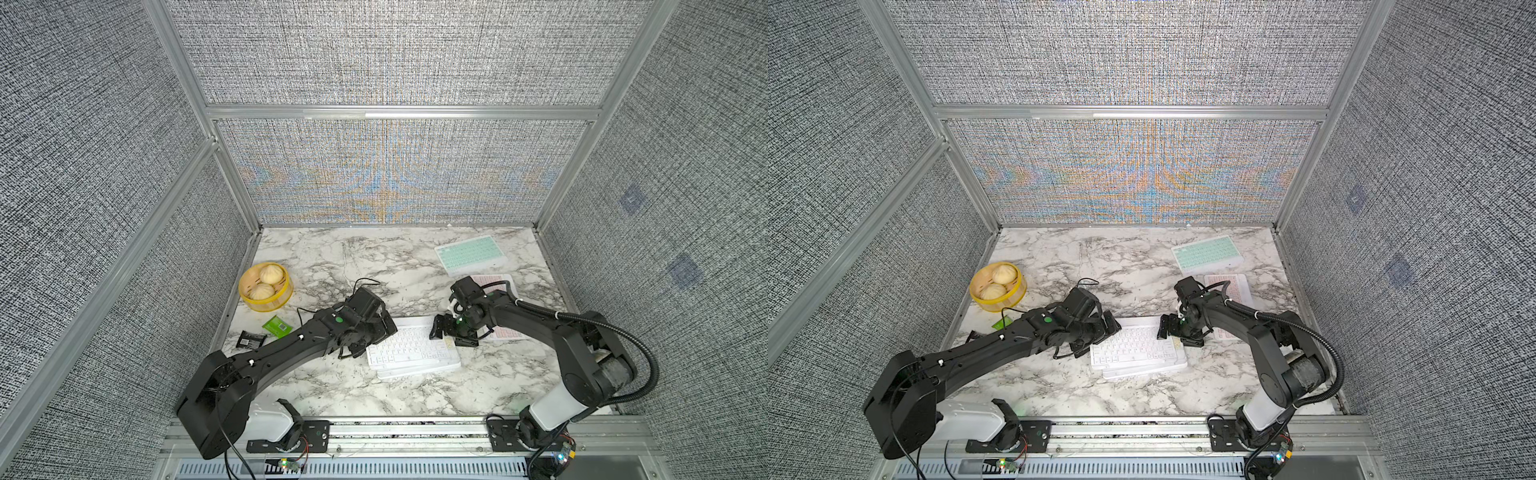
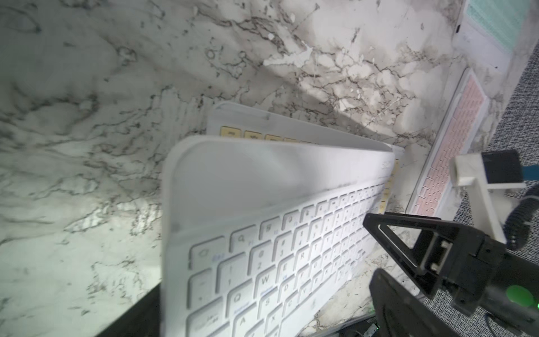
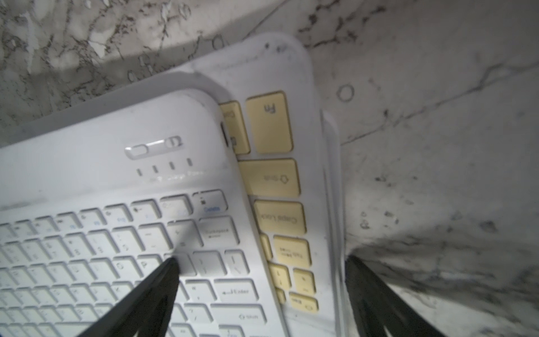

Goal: Stack the numeric keypads
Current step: Place the numeric keypad at the numeric keypad, then adjust the numeric keypad.

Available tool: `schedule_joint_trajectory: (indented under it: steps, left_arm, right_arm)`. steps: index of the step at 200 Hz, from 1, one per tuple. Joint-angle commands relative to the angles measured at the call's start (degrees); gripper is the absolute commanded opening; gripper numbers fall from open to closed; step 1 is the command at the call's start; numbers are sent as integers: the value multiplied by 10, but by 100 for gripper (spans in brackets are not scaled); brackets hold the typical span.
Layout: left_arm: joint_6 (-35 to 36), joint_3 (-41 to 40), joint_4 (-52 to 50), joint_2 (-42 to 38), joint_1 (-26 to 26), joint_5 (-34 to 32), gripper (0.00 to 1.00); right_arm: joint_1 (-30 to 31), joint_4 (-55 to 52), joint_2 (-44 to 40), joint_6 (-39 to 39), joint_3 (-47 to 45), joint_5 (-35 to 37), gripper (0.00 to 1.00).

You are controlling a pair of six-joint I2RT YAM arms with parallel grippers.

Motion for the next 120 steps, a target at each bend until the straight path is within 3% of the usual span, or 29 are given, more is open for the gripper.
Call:
schedule_joint_trajectory:
  steps: [1,71,120]
  left_arm:
    - [8,-5,-18,-3,1,-11,99]
    - [23,49,-21,86,1,19,99]
    - [17,90,-116,94,1,-19,99]
  right_arm:
    - [0,-8,4,-5,-2,14,91]
    - [2,-3,-29,-5,7,-1,91]
    - [7,-13,-32,-7,11,15,91]
